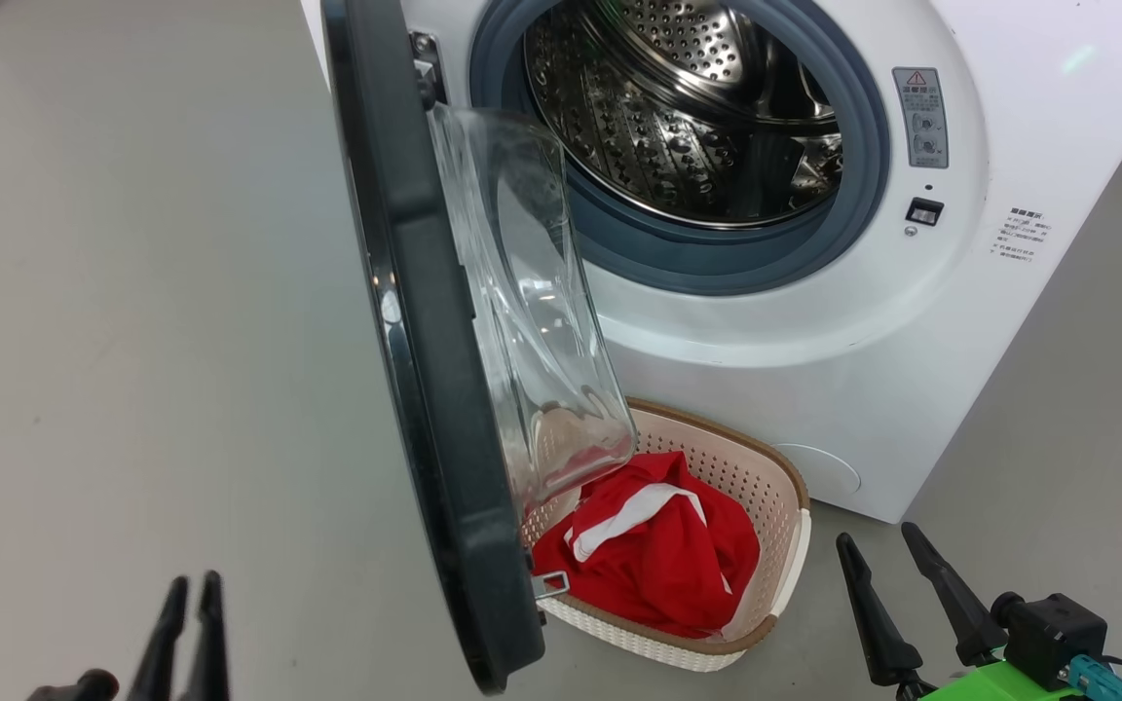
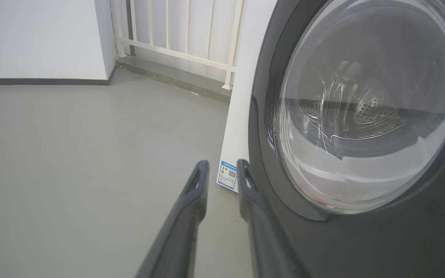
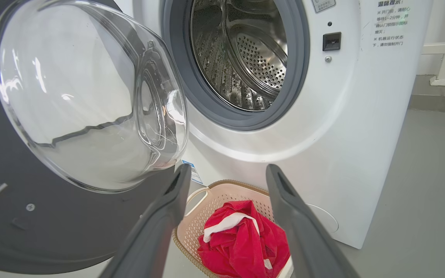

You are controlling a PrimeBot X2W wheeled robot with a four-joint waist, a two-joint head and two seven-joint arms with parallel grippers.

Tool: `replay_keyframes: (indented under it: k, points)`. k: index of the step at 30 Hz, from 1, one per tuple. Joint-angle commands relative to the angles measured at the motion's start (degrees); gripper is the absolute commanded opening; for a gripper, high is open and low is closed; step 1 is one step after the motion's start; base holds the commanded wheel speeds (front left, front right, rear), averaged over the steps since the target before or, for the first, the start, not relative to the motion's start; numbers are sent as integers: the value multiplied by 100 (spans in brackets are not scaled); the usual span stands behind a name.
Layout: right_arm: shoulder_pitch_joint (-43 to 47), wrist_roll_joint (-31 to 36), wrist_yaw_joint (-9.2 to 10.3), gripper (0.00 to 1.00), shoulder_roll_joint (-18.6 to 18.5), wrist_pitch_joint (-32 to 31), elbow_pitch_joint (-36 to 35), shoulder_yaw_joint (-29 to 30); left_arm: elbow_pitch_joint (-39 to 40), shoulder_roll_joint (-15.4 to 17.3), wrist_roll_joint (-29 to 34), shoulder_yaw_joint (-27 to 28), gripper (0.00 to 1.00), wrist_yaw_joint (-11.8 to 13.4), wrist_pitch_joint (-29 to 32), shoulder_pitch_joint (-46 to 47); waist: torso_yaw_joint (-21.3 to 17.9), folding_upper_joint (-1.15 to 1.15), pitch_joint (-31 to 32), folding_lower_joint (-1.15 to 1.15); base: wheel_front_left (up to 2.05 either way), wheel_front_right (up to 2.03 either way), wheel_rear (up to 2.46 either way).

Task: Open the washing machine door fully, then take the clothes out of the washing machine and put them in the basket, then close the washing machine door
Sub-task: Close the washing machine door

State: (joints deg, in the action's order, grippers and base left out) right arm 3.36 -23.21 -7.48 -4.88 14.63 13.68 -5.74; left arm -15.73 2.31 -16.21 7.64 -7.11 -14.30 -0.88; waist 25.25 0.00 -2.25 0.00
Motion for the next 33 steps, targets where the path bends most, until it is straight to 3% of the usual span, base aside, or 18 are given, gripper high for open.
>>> replay_keyframes:
  k: [1,4,7,10,13,17,21,25,33]
  points:
    - [-208,-1,-1,100,-33,37,-125,-101,226,57,-166,146,0,-36,-70,265,0,0,-5,0,0,0,0]
    - [-212,0,-1,100,-24,37,-126,-96,328,57,-573,94,0,-37,-70,336,-7,0,-10,0,0,0,0]
    - [-213,2,-1,100,-14,37,-128,-102,337,66,-1394,15,0,-37,-70,454,-25,0,-13,0,0,0,0]
    - [-219,1,-1,100,-5,37,-130,-111,374,121,-2735,-44,0,-37,-70,601,-59,0,-24,0,0,0,0]
    - [-224,-3,-1,100,2,37,-134,-104,513,400,-4269,-421,0,-37,-30,685,-95,0,-47,0,0,0,0]
    - [-237,-1,-1,100,11,37,-137,-91,1048,852,-6285,-665,0,-37,610,715,-146,0,-80,0,0,0,0]
    - [-255,4,-1,100,23,37,-142,-86,1517,1159,-7534,-602,0,-37,1472,637,-210,0,-120,0,0,0,0]
    - [-284,10,-1,100,30,37,-153,-83,1724,1307,-8340,-556,0,-37,2762,496,-265,0,-178,0,0,0,0]
    - [-333,17,-1,100,36,37,-157,-65,1896,1216,-8539,-432,0,-37,4328,376,-353,0,-253,0,0,0,0]
